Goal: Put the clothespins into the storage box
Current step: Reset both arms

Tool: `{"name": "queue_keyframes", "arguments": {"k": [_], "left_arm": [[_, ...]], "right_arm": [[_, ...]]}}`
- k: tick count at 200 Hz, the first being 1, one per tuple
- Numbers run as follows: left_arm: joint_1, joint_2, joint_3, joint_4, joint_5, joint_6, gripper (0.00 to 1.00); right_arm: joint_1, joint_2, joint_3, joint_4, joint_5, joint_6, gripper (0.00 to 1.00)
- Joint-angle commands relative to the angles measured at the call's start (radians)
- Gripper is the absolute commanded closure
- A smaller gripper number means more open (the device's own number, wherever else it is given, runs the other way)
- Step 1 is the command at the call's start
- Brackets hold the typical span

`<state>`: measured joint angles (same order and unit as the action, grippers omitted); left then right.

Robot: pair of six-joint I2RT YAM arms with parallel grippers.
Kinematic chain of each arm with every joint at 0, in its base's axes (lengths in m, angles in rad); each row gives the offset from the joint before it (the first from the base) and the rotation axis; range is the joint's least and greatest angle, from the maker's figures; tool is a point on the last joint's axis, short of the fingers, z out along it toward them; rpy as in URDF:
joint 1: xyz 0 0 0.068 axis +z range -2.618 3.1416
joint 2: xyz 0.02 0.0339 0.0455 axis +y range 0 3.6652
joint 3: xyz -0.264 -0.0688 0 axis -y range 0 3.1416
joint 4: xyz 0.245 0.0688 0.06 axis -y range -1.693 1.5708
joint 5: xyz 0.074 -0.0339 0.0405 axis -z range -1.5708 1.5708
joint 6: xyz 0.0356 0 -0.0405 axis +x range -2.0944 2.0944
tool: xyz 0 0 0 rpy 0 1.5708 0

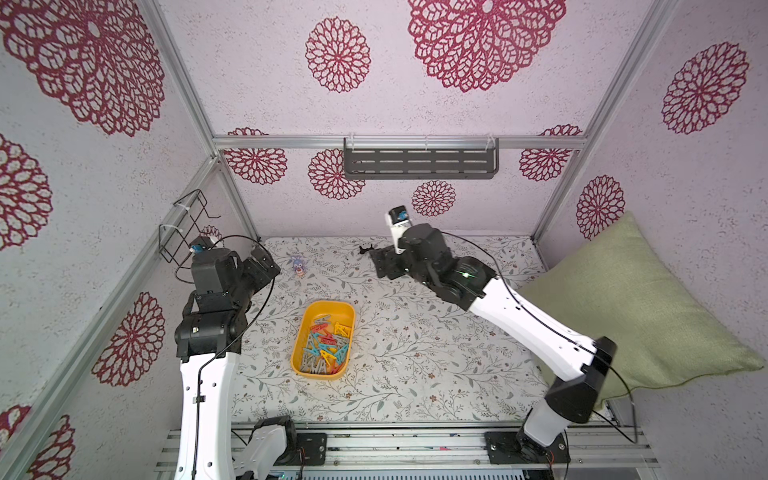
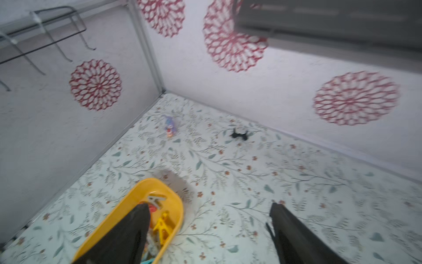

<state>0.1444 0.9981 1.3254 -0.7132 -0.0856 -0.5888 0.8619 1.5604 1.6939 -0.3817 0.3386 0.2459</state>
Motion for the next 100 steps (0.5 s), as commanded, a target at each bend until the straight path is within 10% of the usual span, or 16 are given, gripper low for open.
{"name": "queue_keyframes", "arguments": {"k": [1,26,56,100], "left_arm": [[0.006,-0.036,-0.046,0.204,-0.057,0.138,0.03],[0.007,-0.101,-0.168,0.328,-0.066,0.138,0.03],[0.008,-0.124,-0.289,0.371,-0.147,0.2,0.03],[0.014,-0.128,-0.531,0.443,-0.279,0.284,0.03]], "right_arm": [[-0.066,-0.239,-0.342,0.394,0.13,-0.037,0.01],[-0.097,-0.568,-0.861,0.961,0.231,-0.191,0.01],[-0.277,-0.603,-0.803,0.485,0.295,-0.075,0.01],[-0.485,-0.599,-1.019,0.471,0.207,-0.047,0.01]]}}
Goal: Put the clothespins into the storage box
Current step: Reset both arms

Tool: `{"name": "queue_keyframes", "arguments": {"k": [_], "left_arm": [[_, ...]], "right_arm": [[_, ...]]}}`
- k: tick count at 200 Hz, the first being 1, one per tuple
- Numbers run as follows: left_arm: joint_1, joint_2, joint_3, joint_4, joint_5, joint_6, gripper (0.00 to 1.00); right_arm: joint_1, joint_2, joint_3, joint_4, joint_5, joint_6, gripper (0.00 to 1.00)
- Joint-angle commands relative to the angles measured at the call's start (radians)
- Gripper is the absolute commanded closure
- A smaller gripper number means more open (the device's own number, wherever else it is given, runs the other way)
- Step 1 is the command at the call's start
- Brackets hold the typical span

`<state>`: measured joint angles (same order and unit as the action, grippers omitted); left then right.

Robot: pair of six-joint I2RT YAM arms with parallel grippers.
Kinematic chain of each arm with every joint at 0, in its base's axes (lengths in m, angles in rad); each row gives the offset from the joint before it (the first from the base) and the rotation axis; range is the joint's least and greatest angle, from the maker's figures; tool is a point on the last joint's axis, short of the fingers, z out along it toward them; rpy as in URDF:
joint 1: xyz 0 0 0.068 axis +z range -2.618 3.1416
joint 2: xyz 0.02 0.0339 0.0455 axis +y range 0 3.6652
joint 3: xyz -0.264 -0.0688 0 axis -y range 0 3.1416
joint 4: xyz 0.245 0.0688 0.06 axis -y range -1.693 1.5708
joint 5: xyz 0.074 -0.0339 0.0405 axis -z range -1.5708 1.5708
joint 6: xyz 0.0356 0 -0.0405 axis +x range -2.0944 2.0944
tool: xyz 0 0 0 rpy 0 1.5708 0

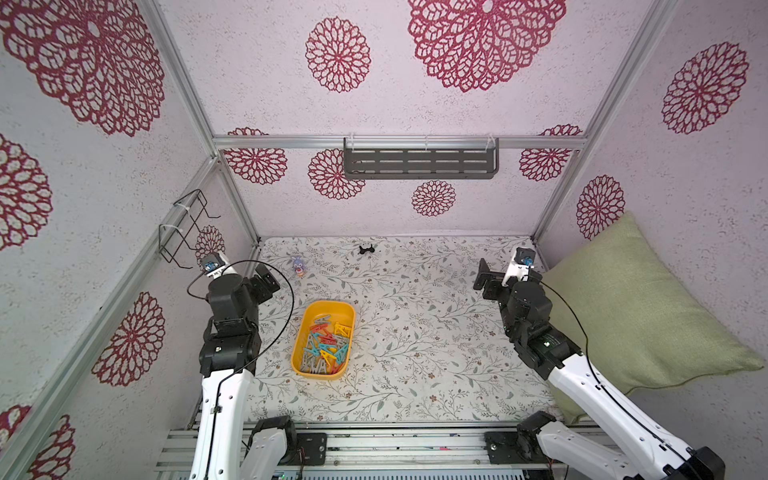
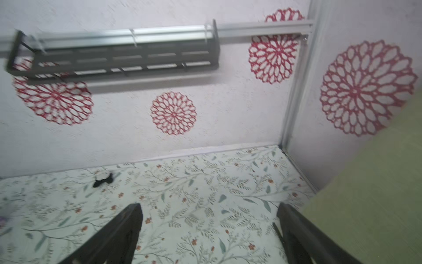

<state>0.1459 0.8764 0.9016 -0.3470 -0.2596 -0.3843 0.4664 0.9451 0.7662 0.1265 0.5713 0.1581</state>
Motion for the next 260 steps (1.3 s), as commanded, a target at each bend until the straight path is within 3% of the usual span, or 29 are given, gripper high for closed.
{"name": "queue_keyframes", "arguments": {"k": [1,63,132,157,200,235,260], "left_arm": [[0.013,-0.006,-0.12,0.082,-0.108,0.082,0.03],[0.017,-0.054,-0.366,0.249,-0.21,0.093,0.03],[0.016,-0.026,-0.569,0.606,-0.152,0.08,0.03],[0.016,0.068,-0.595,0.772,-0.106,0.1,0.03],[0.017,0.312,-0.607,1.068,-0.031,0.106,0.03],[0.018,0.434,-0.619,1.229,-0.008,0.143,0.03],[0.019,0.48,-0.621,1.281,0.005,0.155,0.03]], "right_arm": [[-0.093,0.018,-0.097,-0.036,-0.026,0.044,0.01],[-0.245,0.149,-0.289,0.193,-0.093,0.056,0.01],[-0.309,0.29,-0.486,0.676,-0.144,-0.045,0.01],[-0.314,0.363,-0.544,0.908,-0.159,-0.1,0.01],[-0.342,0.475,-0.545,1.104,-0.259,-0.167,0.01],[-0.376,0.599,-0.581,1.277,-0.343,-0.158,0.01],[-0.382,0.593,-0.564,1.229,-0.38,-0.167,0.01]]}}
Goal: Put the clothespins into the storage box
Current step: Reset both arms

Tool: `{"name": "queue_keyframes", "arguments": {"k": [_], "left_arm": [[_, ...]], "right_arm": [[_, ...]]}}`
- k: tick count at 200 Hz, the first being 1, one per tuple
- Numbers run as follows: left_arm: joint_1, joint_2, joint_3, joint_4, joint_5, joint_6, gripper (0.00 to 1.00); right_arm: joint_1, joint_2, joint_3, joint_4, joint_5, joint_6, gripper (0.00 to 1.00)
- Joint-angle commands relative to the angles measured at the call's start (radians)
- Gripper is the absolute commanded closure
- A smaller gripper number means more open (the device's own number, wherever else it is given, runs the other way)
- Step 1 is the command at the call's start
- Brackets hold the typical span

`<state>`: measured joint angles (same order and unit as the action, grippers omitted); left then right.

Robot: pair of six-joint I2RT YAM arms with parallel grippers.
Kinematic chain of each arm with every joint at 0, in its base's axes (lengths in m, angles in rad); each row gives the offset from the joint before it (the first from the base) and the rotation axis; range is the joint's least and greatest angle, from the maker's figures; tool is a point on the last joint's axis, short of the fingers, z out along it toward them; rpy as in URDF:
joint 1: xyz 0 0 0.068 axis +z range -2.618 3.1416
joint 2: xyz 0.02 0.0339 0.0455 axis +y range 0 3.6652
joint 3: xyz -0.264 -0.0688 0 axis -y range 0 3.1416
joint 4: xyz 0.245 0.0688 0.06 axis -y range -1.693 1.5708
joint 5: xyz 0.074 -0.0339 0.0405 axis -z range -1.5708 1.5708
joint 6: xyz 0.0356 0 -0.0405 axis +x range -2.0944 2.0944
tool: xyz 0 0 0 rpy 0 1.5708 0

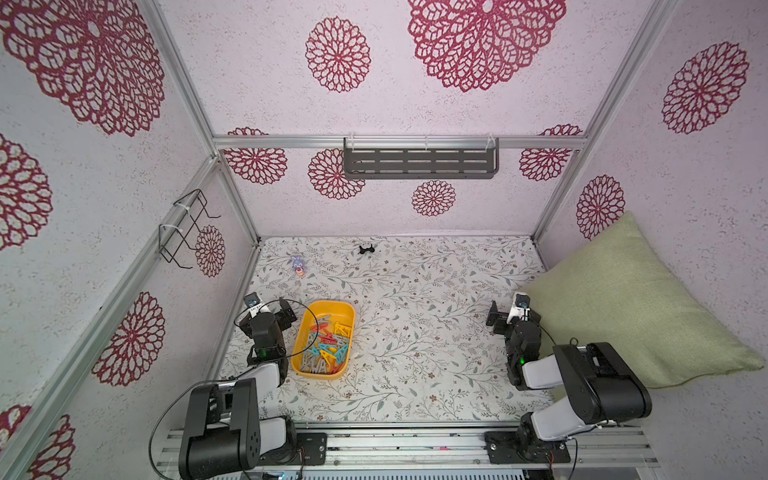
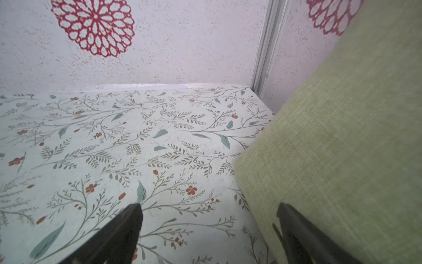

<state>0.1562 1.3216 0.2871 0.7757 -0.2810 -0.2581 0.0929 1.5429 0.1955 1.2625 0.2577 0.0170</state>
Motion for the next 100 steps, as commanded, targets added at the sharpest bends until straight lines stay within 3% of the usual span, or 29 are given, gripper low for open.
{"name": "queue_keyframes", "arguments": {"k": [1,37,55,70,100], "left_arm": [[0.009,0.038,-0.007,0.161,0.026,0.029,0.03],[0.003,0.248,0.001,0.384,0.019,0.056,0.03],[-0.003,0.192,0.086,0.118,0.01,0.032,0.03],[-0.015,0.239,0.103,0.173,-0.011,0.06,0.03],[-0.015,0.228,0.116,0.121,-0.013,0.048,0.03]], "right_arm": [[-0.008,-0.006,0.007,0.092,-0.067,-0.026,0.01],[-0.009,0.001,0.01,0.1,-0.066,-0.026,0.01],[-0.009,0.0,0.011,0.097,-0.067,-0.026,0.01],[-0.009,0.002,0.012,0.094,-0.067,-0.026,0.01],[-0.009,0.002,0.014,0.092,-0.066,-0.026,0.01]]}}
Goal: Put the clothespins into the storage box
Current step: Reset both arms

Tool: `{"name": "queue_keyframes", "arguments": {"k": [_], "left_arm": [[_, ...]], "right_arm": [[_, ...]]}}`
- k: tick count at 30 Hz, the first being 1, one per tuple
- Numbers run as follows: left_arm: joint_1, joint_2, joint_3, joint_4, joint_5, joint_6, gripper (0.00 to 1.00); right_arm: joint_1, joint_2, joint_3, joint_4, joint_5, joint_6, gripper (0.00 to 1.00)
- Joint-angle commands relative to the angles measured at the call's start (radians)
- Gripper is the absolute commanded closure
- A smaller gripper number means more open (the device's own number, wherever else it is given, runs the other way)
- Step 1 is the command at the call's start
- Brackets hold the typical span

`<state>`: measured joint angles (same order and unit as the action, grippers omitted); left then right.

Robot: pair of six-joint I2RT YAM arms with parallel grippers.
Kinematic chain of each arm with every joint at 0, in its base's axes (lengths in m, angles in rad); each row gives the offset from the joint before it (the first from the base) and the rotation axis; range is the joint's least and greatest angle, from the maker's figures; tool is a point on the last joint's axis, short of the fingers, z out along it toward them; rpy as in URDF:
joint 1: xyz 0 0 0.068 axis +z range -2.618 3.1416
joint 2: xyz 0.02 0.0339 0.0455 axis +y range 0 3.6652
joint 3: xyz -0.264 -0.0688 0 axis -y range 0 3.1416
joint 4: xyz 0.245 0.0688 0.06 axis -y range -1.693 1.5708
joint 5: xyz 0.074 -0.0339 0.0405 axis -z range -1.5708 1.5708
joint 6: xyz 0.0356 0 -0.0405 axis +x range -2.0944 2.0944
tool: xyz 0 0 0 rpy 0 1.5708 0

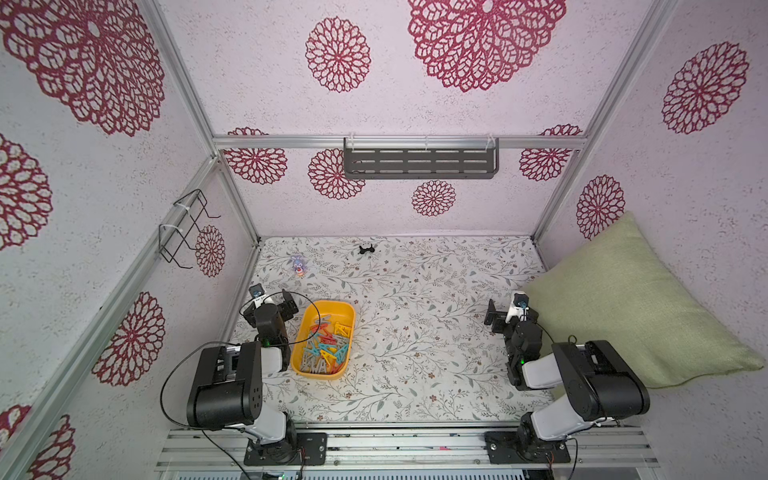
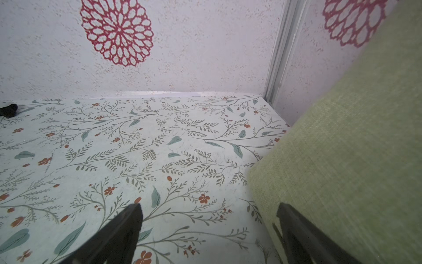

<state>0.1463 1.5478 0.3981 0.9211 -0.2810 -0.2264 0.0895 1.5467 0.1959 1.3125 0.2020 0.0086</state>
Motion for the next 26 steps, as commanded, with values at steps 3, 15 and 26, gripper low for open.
{"name": "queue_keyframes", "arguments": {"k": [3,15,26], "left_arm": [[-0.007,0.006,0.0,-0.001,-0.018,0.022,0.03],[-0.023,0.002,-0.002,-0.005,-0.043,0.03,0.03],[-0.032,0.008,0.016,-0.03,-0.058,0.042,0.03]], "right_arm": [[-0.005,-0.005,0.011,0.044,-0.011,-0.018,0.01],[0.001,-0.007,0.002,0.061,-0.026,-0.034,0.01],[-0.03,-0.008,0.019,0.021,-0.091,-0.022,0.01]]}}
